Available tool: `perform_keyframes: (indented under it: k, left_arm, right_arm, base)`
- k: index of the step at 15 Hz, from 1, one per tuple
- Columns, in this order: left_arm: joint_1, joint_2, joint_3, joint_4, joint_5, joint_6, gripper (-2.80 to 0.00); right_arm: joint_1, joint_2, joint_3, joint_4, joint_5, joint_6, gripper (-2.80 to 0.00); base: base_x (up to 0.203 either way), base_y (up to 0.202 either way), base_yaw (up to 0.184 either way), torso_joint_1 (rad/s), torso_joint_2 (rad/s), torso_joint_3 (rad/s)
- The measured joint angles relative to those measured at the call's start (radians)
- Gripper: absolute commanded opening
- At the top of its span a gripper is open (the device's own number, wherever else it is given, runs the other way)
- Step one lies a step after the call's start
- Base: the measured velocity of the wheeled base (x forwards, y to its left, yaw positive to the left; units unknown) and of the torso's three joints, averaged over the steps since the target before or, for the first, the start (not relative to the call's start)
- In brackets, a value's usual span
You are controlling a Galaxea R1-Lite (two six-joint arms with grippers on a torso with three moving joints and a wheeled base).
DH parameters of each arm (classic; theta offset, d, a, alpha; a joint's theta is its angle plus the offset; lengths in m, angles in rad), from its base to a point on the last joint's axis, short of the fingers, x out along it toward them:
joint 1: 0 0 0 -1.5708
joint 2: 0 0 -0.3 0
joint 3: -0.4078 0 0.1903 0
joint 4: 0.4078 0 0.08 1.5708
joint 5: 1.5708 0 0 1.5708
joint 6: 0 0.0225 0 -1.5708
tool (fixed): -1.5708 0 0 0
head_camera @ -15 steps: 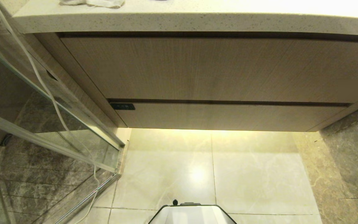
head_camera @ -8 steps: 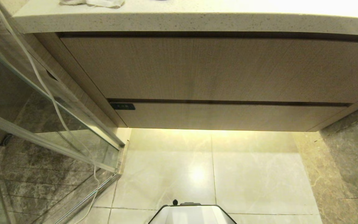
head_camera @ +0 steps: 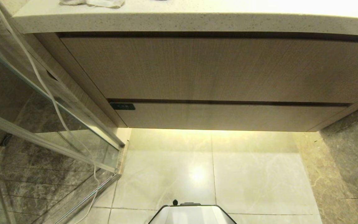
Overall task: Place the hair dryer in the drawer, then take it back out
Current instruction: Pull open the drawer
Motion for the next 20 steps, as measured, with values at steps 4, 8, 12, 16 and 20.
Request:
perform_keyframes:
  k: [4,8,12,16,20]
  left_arm:
    - [0.0,0.0,0.0,0.0,0.0,0.0,-2.8]
    - [0.0,0.0,0.0,0.0,0.0,0.0,-2.8]
    - [0.0,0.0,0.0,0.0,0.0,0.0,-2.8]
    - [0.0,0.0,0.0,0.0,0.0,0.0,-2.8]
    - [0.0,0.0,0.0,0.0,0.0,0.0,-2.8]
  right_arm:
    - [0.073,0.281,-0.014,-0.034,0.067,-0.079,-2.8]
    - [0.105,0.467,0.07,-0.199,0.124,-0.167,-2.8]
    - [0.139,0.626,0.1,-0.31,0.142,-0.255,0.0]
    - [0.162,0.842,0.111,-0.495,0.146,-0.431,0.0]
    - [0.091,1.02,0.074,-0.631,0.164,-0.897,0.0]
  base:
    - [0.0,0.0,0.0,0.0,0.0,0.0]
    - [0.0,0.0,0.0,0.0,0.0,0.0]
    - [0.0,0.0,0.0,0.0,0.0,0.0]
    - [0.0,0.0,0.0,0.0,0.0,0.0]
    - [0.0,0.0,0.0,0.0,0.0,0.0]
